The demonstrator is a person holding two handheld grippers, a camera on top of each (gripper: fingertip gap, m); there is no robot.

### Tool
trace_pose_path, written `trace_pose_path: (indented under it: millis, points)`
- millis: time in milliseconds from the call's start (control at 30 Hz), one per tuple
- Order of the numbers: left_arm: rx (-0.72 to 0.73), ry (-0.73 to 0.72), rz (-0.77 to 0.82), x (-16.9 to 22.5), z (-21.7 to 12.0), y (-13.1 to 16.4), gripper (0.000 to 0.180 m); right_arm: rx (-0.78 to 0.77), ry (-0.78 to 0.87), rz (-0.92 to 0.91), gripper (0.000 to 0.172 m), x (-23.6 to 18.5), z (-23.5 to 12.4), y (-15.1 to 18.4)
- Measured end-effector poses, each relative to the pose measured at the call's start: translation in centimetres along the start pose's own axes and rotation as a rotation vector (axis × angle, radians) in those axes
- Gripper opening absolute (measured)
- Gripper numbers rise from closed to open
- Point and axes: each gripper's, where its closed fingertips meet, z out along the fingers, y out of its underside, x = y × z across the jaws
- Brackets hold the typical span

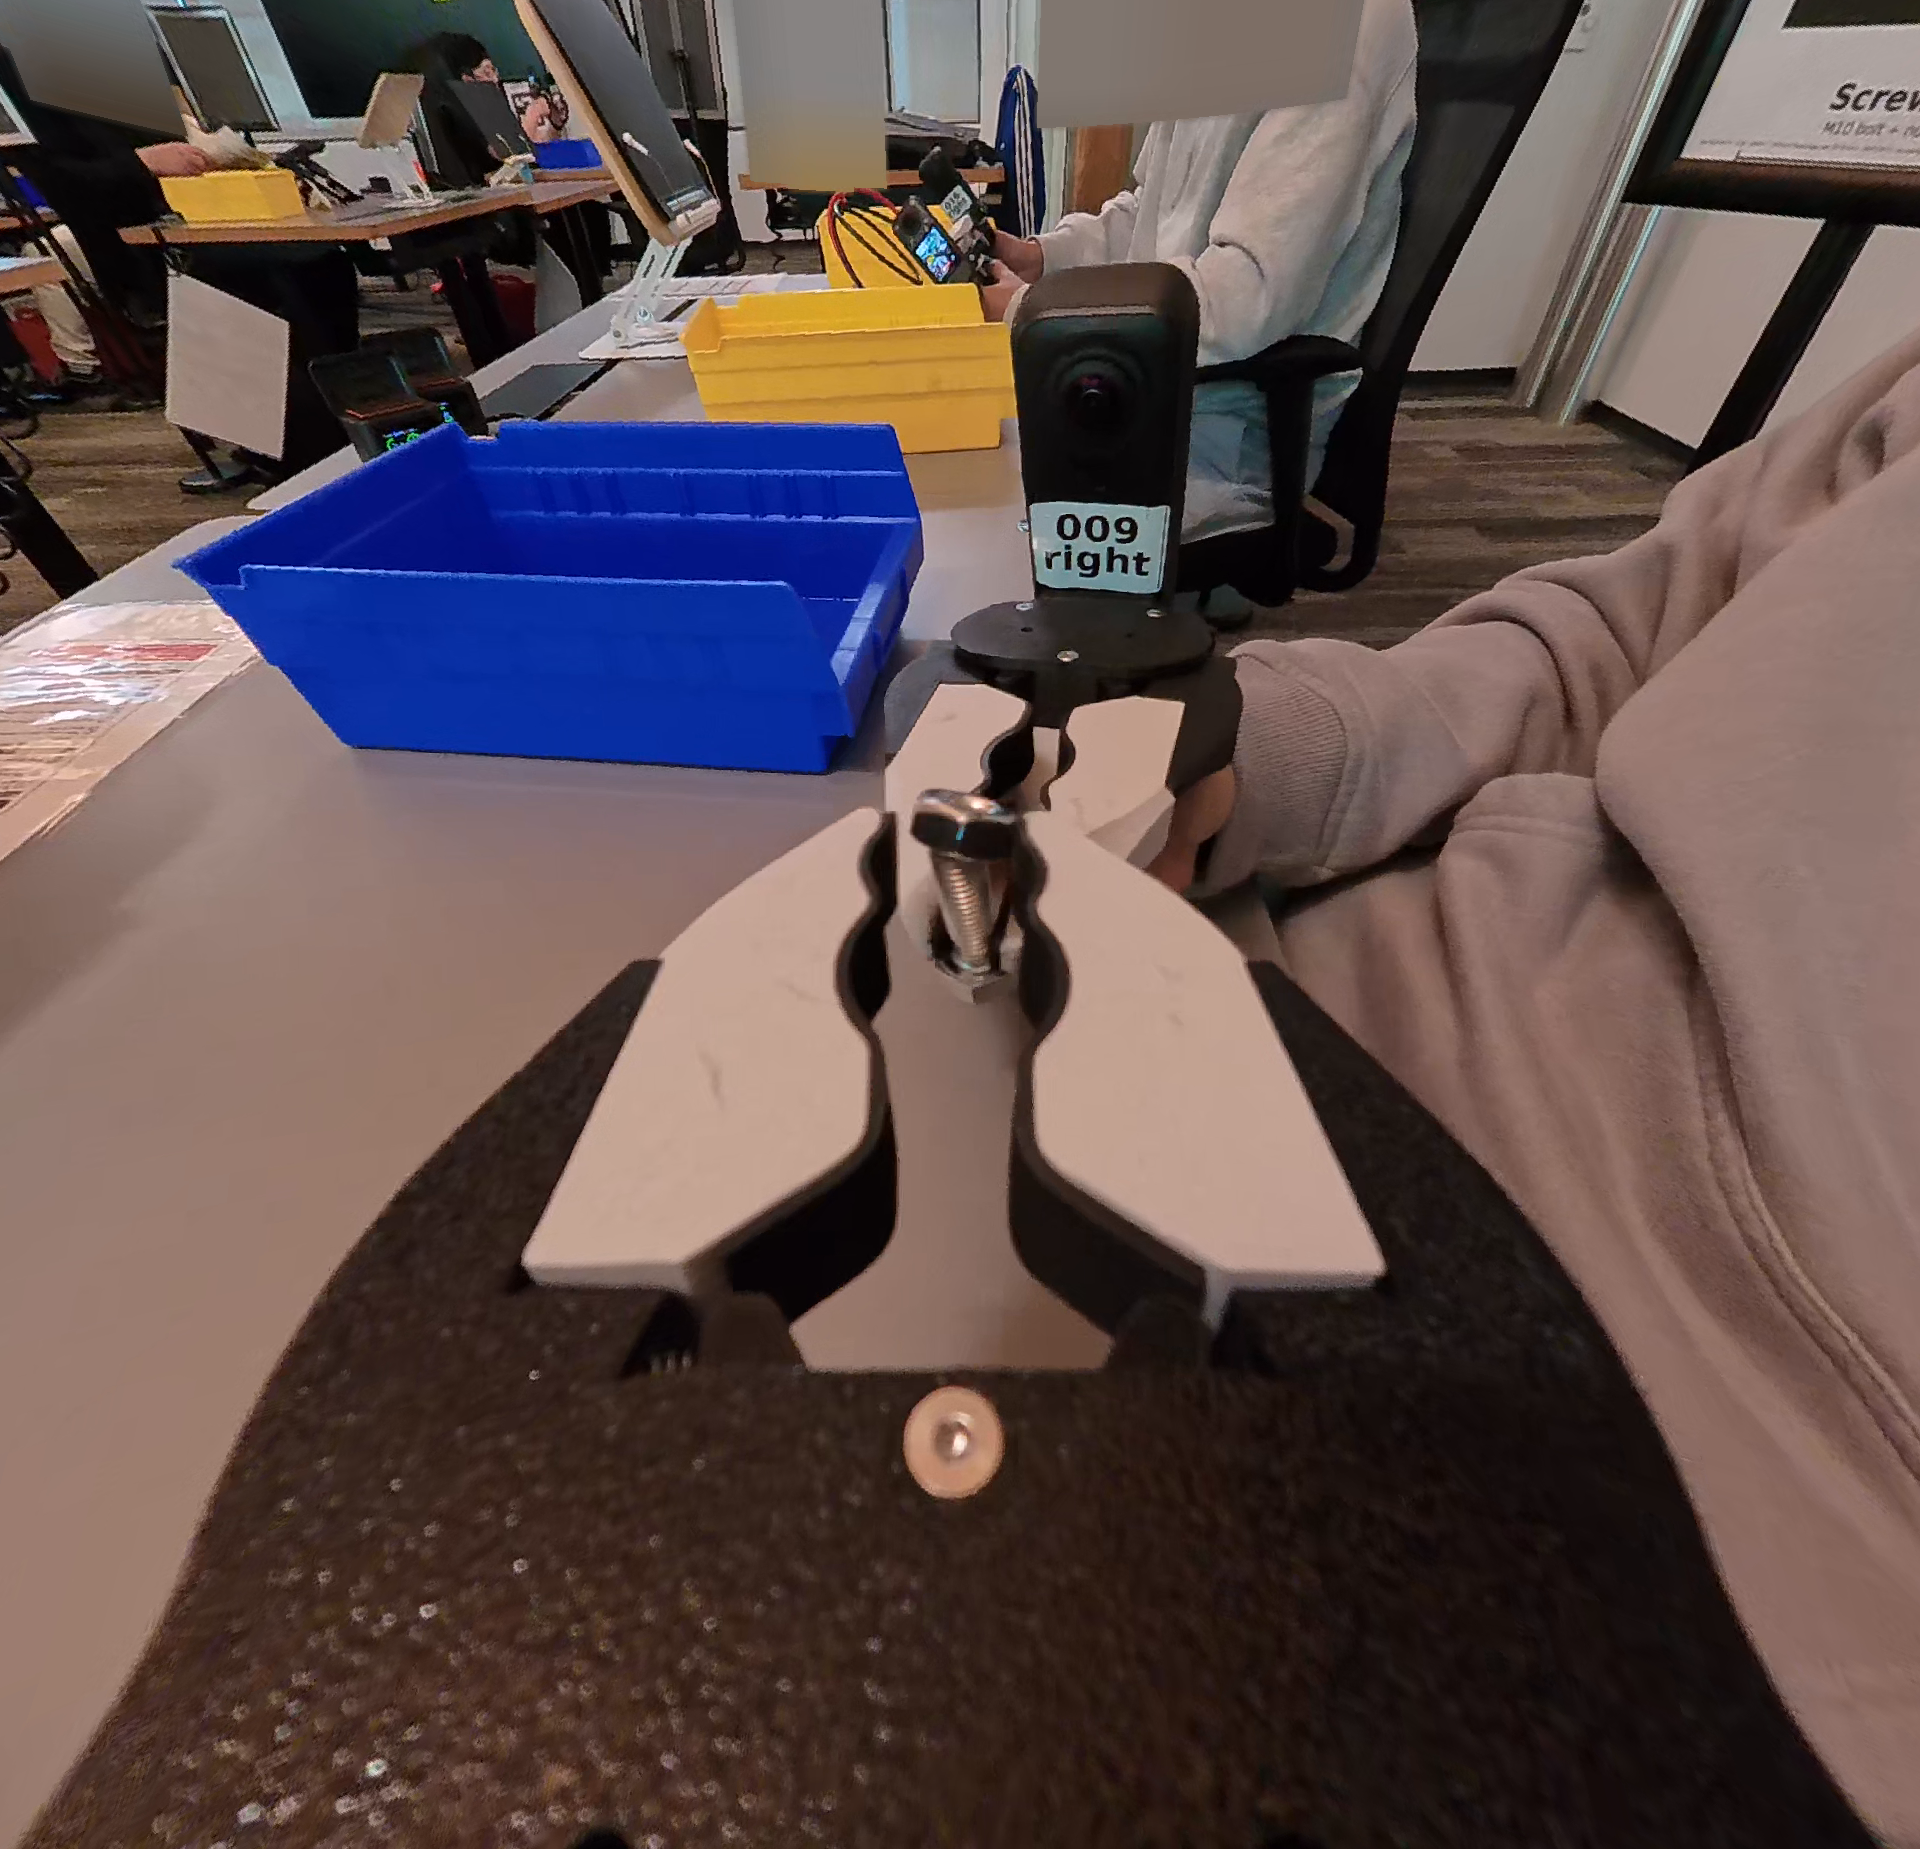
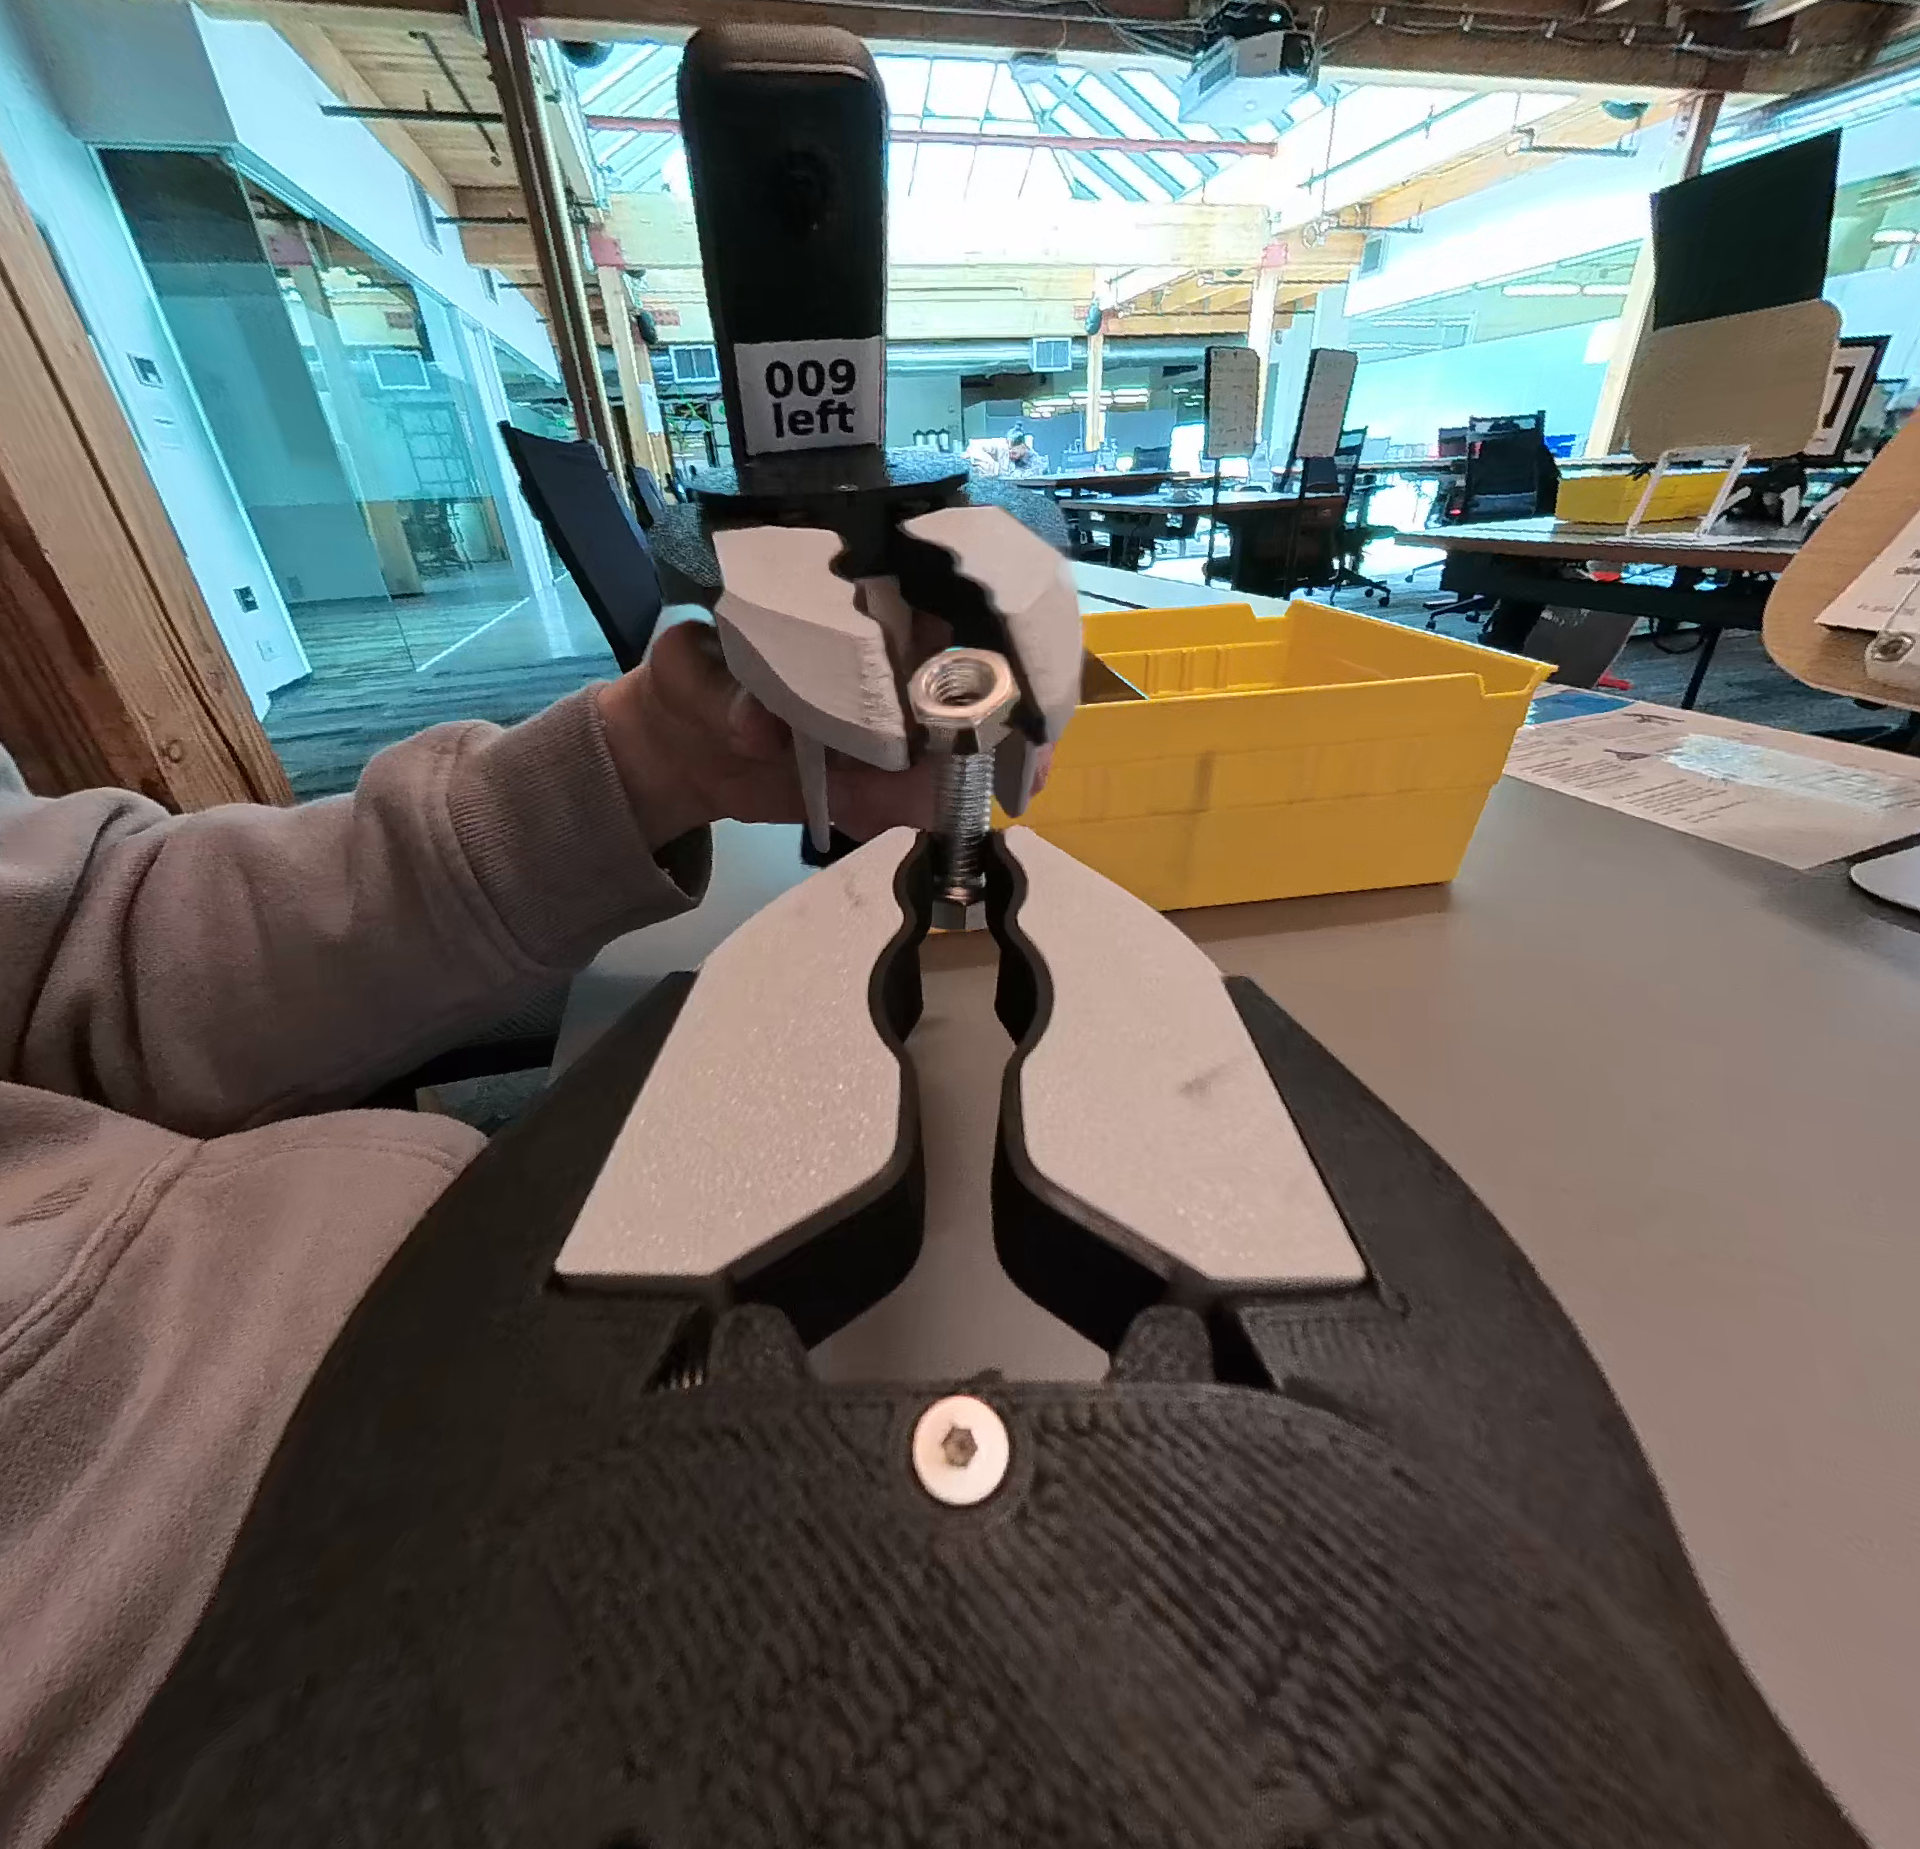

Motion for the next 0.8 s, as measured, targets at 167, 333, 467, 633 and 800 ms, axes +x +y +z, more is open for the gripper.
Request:
trace_pose_path:
  millis: [167, 333, 467, 633, 800]
  points:
    - [0.009, -0.040, 0.024, -0.4, 0.3, -0.1, 0.017, 0.000, 0.015, 0.004, 0.009, 0.4, -0.2, -0.1]
    - [0.128, -0.011, -0.033, -0.4, 0.5, -0.9, 0.017, 0.030, 0.022, 0.007, 0.009, 0.5, -0.4, -0.6]
    - [0.277, 0.034, -0.130, -0.6, 0.5, -1.9, 0.017, 0.056, 0.037, -0.009, 0.009, 0.5, -0.5, -1.2]
    - [0.314, 0.050, -0.111, -0.3, 0.7, -2.0, 0.017, 0.083, 0.029, 0.029, 0.009, 0.6, -0.7, -1.7]
    - [0.391, 0.078, -0.139, -0.1, 0.7, -2.3, 0.017, 0.099, 0.025, 0.033, 0.009, 0.4, -0.8, -2.0]
